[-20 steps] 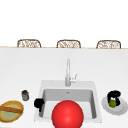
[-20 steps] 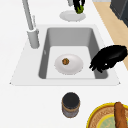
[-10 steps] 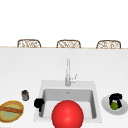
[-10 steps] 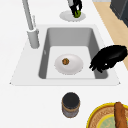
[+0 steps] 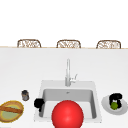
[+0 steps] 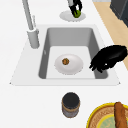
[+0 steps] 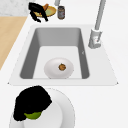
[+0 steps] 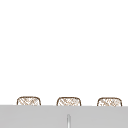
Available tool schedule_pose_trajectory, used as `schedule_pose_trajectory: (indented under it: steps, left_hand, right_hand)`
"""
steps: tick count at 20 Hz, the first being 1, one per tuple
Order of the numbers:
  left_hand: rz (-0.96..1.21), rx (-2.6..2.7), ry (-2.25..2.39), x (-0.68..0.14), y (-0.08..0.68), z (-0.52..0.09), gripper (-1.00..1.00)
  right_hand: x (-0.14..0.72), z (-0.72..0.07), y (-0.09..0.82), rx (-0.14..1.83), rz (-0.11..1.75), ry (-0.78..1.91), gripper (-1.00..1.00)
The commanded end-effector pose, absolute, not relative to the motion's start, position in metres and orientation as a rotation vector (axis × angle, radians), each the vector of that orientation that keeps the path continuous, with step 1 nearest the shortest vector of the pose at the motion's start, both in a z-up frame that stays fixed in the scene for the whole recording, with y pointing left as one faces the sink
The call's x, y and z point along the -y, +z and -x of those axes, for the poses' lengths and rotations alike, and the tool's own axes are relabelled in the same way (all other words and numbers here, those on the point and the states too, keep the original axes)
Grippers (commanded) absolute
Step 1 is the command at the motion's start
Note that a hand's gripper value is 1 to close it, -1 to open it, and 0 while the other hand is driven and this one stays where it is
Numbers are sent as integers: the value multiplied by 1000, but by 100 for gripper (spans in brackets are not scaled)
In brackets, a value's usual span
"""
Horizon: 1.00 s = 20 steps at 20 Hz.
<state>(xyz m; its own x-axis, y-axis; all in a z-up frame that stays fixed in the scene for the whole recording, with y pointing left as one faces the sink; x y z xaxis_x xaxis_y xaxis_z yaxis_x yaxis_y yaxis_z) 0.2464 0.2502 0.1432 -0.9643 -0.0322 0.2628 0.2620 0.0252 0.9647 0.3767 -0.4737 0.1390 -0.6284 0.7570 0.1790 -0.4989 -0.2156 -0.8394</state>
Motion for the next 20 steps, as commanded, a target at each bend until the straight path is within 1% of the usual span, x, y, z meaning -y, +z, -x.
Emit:
schedule_pose_trajectory:
  steps: [1, 4, 5, 10, 16, 20]
  left_hand:
    - [239, 2086, -2043, -250, 143, -246, 0]
    - [239, 2086, -2043, -250, 143, -246, 0]
    - [239, 2086, -2043, -250, 143, -246, 0]
    - [239, 2086, -2043, -250, 143, -246, 0]
    - [239, 2086, -2043, -250, 143, -246, 0]
    - [239, 2086, -2043, -250, 143, -246, 0]
  right_hand:
    - [474, -377, 132, 1190, 392, 1830, 100]
    - [471, -377, 139, 1191, 344, 1933, 100]
    - [471, -375, 138, 1191, 344, 1932, -100]
    - [473, -381, 171, 1172, 347, 1911, -100]
    - [475, -388, 201, 1116, 279, 1920, -100]
    - [469, -387, 212, 1074, 383, 1844, -100]
